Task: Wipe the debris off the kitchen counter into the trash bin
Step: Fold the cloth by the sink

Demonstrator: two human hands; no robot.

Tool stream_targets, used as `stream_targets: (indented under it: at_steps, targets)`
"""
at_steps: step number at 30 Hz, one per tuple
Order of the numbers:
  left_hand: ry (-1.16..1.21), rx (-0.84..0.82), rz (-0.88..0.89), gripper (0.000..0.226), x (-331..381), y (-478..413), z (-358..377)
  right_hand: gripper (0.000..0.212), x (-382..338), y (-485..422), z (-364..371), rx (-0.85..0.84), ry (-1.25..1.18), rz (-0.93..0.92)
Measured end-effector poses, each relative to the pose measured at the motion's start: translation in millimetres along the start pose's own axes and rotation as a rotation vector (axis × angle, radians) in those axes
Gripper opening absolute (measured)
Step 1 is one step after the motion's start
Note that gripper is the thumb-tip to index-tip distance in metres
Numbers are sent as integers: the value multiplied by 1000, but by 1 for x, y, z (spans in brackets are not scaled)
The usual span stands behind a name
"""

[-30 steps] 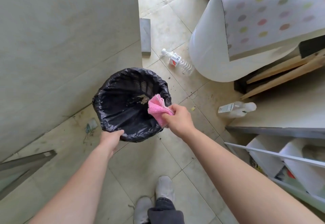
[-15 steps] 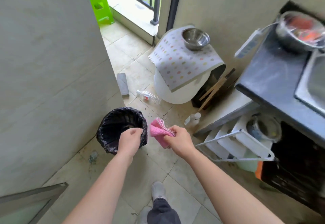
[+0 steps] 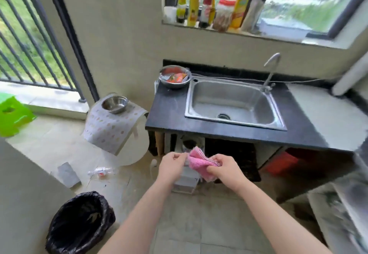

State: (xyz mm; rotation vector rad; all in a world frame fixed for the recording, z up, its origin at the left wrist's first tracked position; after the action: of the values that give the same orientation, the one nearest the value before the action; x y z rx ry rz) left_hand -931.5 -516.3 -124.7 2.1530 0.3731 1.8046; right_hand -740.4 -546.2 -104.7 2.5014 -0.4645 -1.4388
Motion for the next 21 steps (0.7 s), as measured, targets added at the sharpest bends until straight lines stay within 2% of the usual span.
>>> stream_targets:
  at_steps: [6, 11, 15, 18, 21]
  targets:
    - [48, -284, -21, 17, 64, 7, 167, 11, 53, 9, -154, 144, -105, 10]
    - [0, -381, 8, 24, 103, 12, 287, 10, 100, 7, -271, 249, -134, 14]
    - [-49, -466, 44, 18, 141, 20, 388, 11, 132, 3, -367, 312, -155, 8]
    - [-101, -497, 91, 18, 164, 16, 438, 18, 144, -7, -411, 304, -205, 3]
    - [-147, -512, 152, 14, 193, -1, 484, 37, 156, -29, -453, 288, -339, -18]
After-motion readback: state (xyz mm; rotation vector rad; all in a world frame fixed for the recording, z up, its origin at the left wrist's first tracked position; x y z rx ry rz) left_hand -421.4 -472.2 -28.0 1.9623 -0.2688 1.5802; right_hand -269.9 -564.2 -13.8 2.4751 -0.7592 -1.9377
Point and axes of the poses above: each hand's wrist, its own y-axis away from the middle knuckle, its own z-axis out of the palm, x = y × z, the point moved 8 cm from there along -y, towards the middle knuckle, and after that the axes turned 2 degrees about z, right-handed, at the moved point
